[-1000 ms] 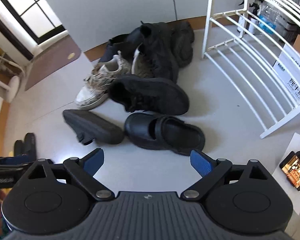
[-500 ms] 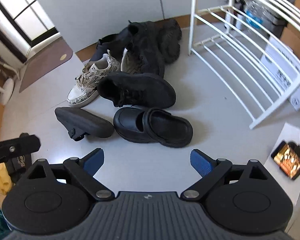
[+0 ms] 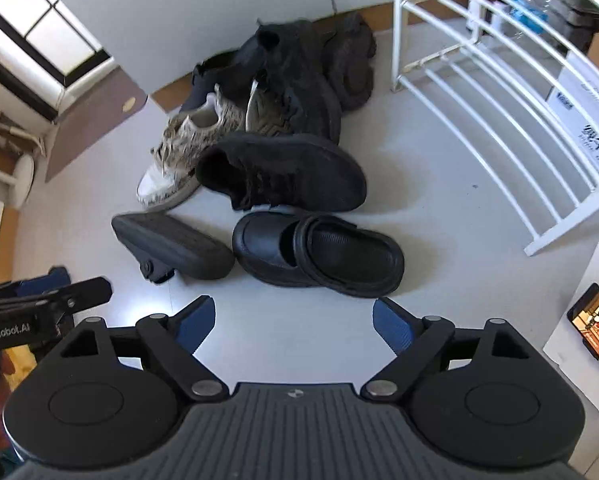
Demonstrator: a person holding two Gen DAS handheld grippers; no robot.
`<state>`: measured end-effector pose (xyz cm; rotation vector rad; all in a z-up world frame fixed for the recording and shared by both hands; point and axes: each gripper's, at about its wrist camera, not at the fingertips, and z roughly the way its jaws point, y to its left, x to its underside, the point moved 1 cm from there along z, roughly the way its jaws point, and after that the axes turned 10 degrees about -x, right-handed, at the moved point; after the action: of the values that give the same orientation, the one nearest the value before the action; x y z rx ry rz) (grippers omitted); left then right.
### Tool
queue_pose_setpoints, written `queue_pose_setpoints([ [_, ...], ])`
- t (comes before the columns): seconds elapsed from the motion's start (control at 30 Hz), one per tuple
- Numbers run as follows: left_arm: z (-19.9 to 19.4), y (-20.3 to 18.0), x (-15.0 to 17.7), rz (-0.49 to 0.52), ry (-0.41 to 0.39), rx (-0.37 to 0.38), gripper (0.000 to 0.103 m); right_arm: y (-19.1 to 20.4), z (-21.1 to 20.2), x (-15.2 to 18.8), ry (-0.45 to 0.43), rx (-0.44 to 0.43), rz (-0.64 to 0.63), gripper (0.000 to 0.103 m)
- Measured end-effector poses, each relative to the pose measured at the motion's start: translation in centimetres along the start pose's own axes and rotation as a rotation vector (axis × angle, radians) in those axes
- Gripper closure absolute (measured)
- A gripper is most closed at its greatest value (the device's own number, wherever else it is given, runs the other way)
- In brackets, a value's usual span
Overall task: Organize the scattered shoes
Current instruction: 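Move the right tool down toward the black clog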
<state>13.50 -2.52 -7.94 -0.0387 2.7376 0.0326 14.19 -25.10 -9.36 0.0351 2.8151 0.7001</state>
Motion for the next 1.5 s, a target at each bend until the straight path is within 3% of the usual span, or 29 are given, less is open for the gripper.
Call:
queue_pose_setpoints([
  [0.2, 2.6, 0.8, -1.5, -0.019, 0.007, -0.009, 0.019, 1.3, 2.5, -0.6, 0.001, 0.035, -0.01, 0.013],
  [0.3, 3.8, 1.8, -2.3, -0.062, 0.028, 0.021, 0.019, 1.1, 3.2, -0.8, -0.006, 0.038, -0.004, 0.013],
  [0.47, 5.0, 1.4, -3.1, 0.025, -0.008, 0.005, 0.018, 0.3, 3.0, -2.3, -0.05, -0.014, 0.033, 0.013],
  [0.63, 6.6, 1.7, -2.9, 0.012, 0.003, 0.031, 0.018, -0.7, 4.2, -2.7, -0.072, -0.014, 0.01, 0.013],
  [0.87, 9.7, 1.6, -1.2, 0.01, 0.016, 0.033, 0.019, -2.8, 5.6, -2.2, -0.197, -0.068, -0.009, 0.013],
  [1.13, 12.7, 1.0, 1.3, 0.066, -0.007, 0.059, 0.019, -5.7, 8.1, 1.7, -0.317, -0.142, -0.015, 0.013],
  [1.33, 14.0, 0.2, 1.7, 0.107, -0.01, 0.1, 0.018, -7.9, 9.3, 3.9, -0.219, -0.075, -0.076, 0.013],
  [1.5, 14.9, -0.4, 1.8, 0.119, -0.008, 0.11, 0.018, -9.4, 11.0, 5.1, -0.159, -0.057, -0.05, 0.013],
])
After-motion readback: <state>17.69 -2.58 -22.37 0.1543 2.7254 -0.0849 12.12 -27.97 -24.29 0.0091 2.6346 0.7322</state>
